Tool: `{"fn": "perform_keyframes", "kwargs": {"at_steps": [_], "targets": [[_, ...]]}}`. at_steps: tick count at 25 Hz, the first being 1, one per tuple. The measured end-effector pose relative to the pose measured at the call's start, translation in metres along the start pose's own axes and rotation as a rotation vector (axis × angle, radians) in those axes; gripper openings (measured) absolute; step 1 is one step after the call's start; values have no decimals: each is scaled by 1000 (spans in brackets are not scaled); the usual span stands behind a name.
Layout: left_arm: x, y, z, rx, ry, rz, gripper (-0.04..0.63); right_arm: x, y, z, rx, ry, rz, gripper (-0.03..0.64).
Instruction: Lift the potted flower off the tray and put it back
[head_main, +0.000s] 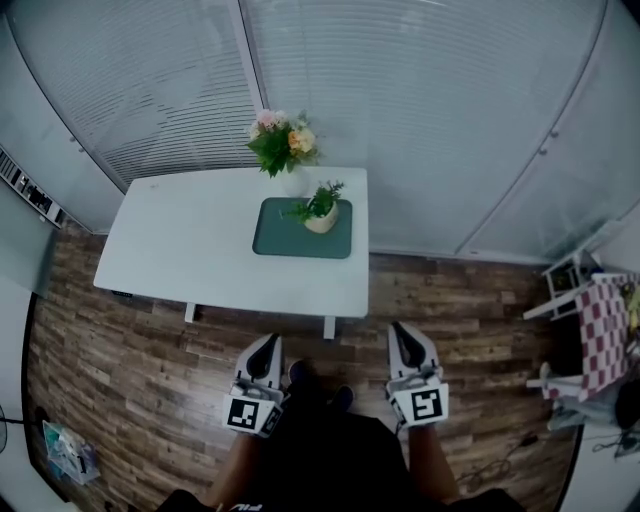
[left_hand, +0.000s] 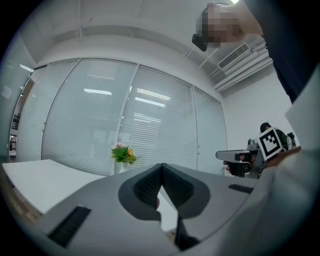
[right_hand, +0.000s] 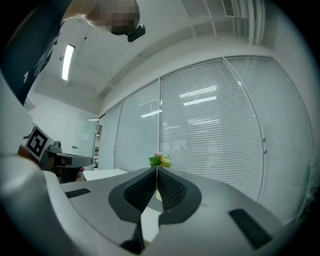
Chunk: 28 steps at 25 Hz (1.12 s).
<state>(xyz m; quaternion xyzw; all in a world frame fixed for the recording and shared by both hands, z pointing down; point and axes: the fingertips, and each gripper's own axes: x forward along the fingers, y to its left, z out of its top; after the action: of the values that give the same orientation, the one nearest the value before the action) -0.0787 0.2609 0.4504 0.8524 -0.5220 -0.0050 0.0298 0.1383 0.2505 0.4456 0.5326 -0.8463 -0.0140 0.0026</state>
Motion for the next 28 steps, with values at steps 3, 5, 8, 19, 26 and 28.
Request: {"fn": "perform_keyframes", "kwargs": {"at_steps": [3, 5, 8, 19, 26, 28], "targets": [[5, -4, 3, 20, -43, 20, 113, -1, -6, -6, 44, -5, 28, 135], [9, -6, 7, 26, -45, 30, 257, -1, -10, -13, 71, 19, 37, 307], [10, -6, 11, 25, -25, 49, 261, -1, -14, -16, 74, 17, 34, 328], [24, 3, -1, 33, -33, 18, 261, 17, -21, -29, 52, 40, 39, 331], [50, 19, 10, 35, -83, 5, 261, 44, -28, -17, -37, 1, 85, 331], [58, 23, 15, 63, -100, -9, 261, 53, -29, -6, -42, -57, 86, 331]]}}
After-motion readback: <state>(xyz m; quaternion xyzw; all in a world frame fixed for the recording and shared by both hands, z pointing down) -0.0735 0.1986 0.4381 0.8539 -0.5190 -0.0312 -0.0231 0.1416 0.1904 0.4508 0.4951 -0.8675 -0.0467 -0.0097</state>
